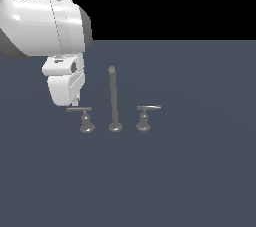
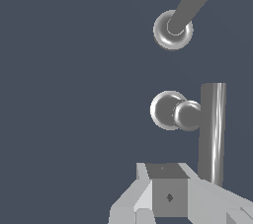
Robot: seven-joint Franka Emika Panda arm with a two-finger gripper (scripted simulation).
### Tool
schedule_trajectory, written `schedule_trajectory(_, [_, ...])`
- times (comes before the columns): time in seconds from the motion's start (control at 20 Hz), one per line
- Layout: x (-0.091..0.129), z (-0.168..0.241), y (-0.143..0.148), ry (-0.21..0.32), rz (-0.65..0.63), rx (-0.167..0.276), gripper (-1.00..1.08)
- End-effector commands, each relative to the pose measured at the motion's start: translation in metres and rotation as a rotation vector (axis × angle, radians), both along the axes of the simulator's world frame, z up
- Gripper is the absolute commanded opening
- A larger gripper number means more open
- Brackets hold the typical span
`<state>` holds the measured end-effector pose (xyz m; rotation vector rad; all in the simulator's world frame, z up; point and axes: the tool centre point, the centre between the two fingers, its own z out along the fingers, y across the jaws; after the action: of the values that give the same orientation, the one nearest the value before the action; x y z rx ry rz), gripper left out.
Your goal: Turn on the faucet by rotating a designated handle.
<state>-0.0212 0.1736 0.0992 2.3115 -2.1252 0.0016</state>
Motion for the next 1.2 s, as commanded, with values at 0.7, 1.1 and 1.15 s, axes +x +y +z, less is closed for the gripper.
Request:
schedule_trajectory(0.7, [-0.004,-0.010,0.006,0.000,-0.048,0.001,-1.00])
schedule_trajectory(1.1, [-0.017,-0.010,0.010,-0.007,-0.057,0.004,-1.00])
schedule_trajectory(1.15, [-0.021,-0.010,0.010,-0.007,-0.057,0.004,-1.00])
